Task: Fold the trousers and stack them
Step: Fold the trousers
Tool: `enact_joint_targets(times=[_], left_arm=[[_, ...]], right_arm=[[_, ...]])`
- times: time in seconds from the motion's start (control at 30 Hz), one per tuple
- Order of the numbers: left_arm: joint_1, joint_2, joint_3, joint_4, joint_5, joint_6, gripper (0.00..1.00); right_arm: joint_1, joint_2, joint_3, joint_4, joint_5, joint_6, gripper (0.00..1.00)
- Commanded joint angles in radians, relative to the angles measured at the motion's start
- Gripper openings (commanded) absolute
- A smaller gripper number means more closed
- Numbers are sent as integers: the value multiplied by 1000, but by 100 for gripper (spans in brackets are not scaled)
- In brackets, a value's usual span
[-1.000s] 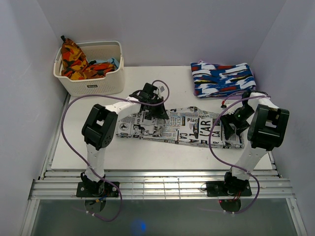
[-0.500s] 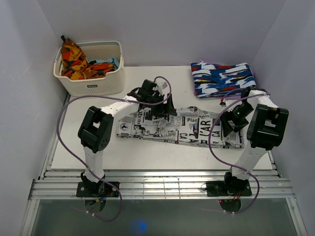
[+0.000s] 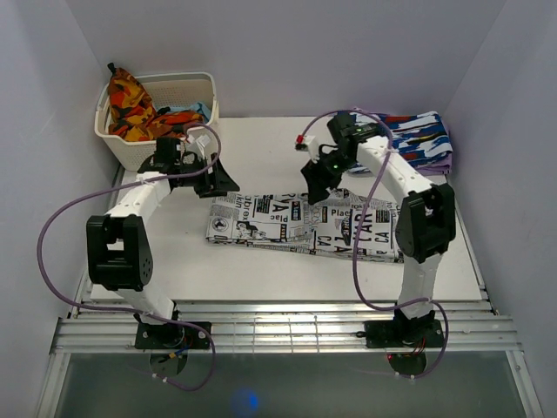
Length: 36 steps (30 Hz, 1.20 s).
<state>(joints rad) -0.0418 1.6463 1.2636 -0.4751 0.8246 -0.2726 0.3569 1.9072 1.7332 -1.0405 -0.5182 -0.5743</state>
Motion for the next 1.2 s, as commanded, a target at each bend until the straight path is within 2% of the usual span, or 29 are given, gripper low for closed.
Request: enact_joint_targets(times=[0.0, 0.03, 0.13, 0.27, 0.3, 0.37, 0.53, 0.57, 0.7, 0.73, 0.8, 0.83, 0.9, 0.93, 1.03, 1.17], left_arm=[[-20, -8, -87, -60, 129, 81, 75], [-17, -2, -102, -51, 158, 90, 69], [-3, 42, -176, 15, 170, 93, 61], [40, 154, -231, 107, 165, 72, 56], [93, 177, -239, 118, 160, 59, 55], [123, 242, -240, 148, 134, 47, 53], [168, 317, -191, 124, 108, 67, 51], [169, 316, -190, 110, 107, 76, 52], [195, 245, -162, 27, 162, 174, 69], [203, 180, -161, 7, 165, 200, 76], [245, 107, -161, -55, 157, 262, 82], [262, 43, -165, -75, 131, 269, 87], [325, -5, -184, -126, 96, 308, 90], [342, -23, -194, -135, 32, 315, 91], [361, -43, -227, -161, -39, 383, 91], [355, 18, -250, -136, -19, 377, 82]], right_arm=[[66, 116, 86, 66, -113, 114, 68], [89, 134, 91, 77, -130, 137, 67], [109, 176, 39, 143, -172, 189, 67], [113, 200, -101, 188, -229, 215, 66], [113, 202, -136, 197, -249, 217, 66], [113, 216, -240, 229, -259, 220, 66], [113, 279, -331, 244, -299, 223, 61], [114, 280, -334, 240, -302, 222, 61], [116, 221, -291, 188, -263, 180, 61], [114, 199, -279, 171, -250, 169, 63], [103, 116, -250, 116, -215, 146, 67], [96, 87, -247, 100, -203, 131, 74], [56, -8, -251, 56, -168, 117, 80], [35, -34, -259, 42, -158, 108, 85], [-82, -118, -313, -19, -125, 87, 89], [-295, -171, -383, -98, -95, 24, 90]])
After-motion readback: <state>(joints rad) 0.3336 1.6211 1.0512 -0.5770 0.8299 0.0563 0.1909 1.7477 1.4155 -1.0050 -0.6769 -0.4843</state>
